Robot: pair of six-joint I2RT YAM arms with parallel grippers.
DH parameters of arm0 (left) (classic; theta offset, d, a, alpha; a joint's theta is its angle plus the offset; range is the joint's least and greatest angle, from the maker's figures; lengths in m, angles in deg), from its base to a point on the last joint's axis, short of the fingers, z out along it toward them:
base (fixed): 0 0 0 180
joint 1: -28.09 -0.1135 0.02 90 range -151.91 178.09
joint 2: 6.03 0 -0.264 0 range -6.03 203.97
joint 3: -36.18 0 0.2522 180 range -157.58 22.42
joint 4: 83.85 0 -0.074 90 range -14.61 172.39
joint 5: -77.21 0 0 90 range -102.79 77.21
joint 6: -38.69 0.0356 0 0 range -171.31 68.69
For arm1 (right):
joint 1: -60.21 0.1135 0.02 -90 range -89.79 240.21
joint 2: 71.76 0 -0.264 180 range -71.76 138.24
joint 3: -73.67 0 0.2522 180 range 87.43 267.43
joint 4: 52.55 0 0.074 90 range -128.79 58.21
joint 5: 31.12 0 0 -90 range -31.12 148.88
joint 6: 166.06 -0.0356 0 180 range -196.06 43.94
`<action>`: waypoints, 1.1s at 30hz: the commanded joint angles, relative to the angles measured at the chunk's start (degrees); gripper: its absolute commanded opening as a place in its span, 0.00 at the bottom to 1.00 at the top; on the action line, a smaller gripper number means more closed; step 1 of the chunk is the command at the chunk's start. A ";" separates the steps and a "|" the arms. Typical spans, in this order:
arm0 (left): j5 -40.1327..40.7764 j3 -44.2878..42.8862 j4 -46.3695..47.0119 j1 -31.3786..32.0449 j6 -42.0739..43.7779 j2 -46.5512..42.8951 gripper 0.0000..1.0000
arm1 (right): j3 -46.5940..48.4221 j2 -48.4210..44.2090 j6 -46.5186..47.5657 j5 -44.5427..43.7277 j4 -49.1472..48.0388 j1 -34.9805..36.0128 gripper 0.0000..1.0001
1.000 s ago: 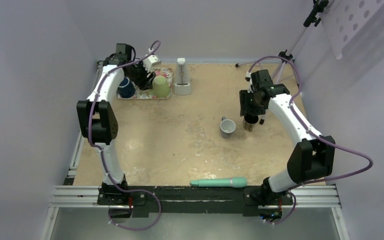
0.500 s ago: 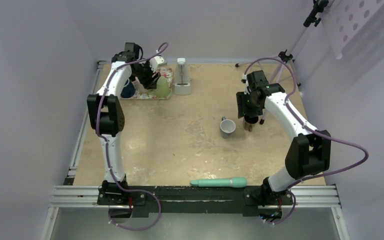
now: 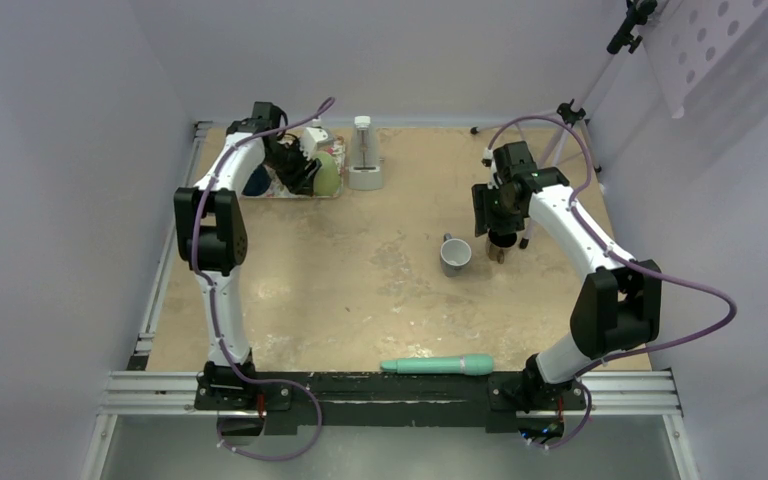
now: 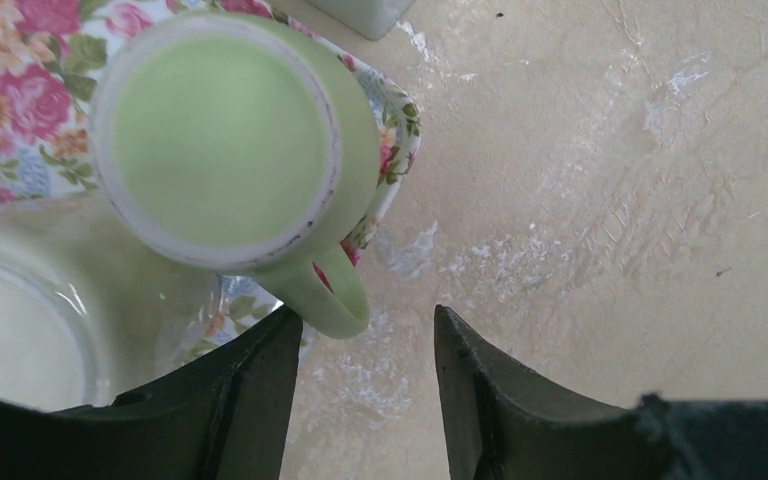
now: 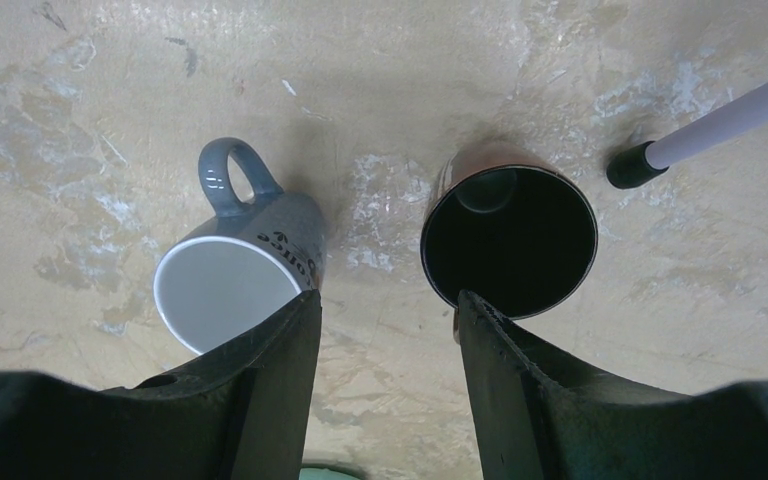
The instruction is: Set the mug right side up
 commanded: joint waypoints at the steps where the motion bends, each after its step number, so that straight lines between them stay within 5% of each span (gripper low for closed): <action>1: 5.17 3.06 6.35 -0.01 -8.26 -3.44 0.54 | -1.16 -1.73 0.49 1.35 -1.57 0.41 0.56; 14: 7.76 2.33 7.79 1.35 -18.35 -0.36 0.46 | 0.09 -0.90 0.61 1.39 -1.40 0.92 0.56; 23: 7.98 3.67 9.01 1.35 -20.64 0.35 0.28 | -0.30 -0.74 0.38 1.50 -1.58 1.15 0.56; 33: 11.46 6.32 10.73 1.70 -21.43 0.88 0.29 | 1.38 -0.62 0.51 1.14 -1.31 1.50 0.56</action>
